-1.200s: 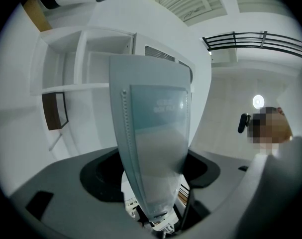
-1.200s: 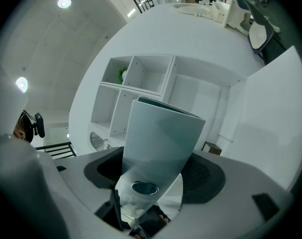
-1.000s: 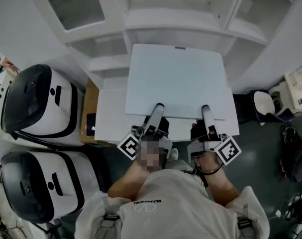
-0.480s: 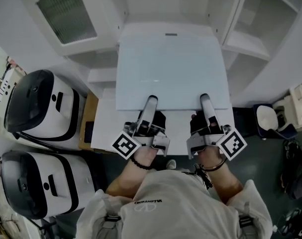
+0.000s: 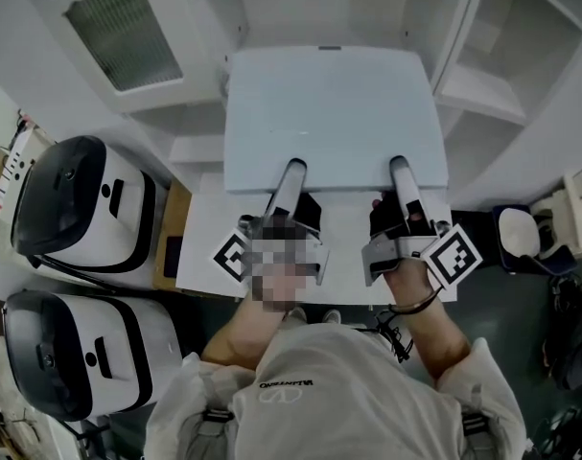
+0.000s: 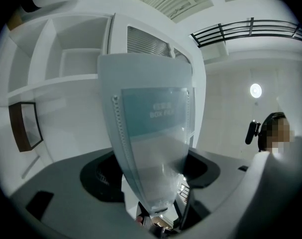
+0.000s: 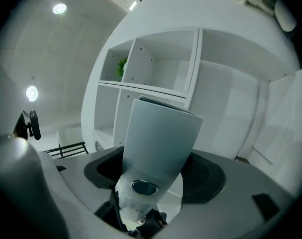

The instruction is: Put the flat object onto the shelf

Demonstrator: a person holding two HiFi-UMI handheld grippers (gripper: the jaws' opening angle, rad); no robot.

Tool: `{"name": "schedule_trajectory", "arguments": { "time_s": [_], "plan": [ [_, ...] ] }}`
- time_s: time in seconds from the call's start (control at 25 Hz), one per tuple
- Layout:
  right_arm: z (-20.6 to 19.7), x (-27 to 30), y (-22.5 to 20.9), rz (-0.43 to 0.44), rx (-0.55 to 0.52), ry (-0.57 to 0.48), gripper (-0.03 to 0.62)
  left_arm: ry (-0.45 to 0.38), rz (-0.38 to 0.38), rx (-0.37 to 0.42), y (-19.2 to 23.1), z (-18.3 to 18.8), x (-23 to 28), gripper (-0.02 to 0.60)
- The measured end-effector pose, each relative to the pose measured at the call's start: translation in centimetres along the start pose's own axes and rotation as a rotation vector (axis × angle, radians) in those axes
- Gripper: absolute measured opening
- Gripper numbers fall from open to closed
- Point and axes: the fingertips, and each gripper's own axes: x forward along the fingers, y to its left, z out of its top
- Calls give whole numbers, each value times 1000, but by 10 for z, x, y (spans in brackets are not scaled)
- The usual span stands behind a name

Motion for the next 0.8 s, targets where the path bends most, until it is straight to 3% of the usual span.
{"name": "schedule_trajectory", "arguments": {
  "time_s": [0.8],
  "plan": [
    [9, 27, -2, -22, -12, -45, 345, 23, -5, -37, 10, 16, 31, 331]
  ]
}}
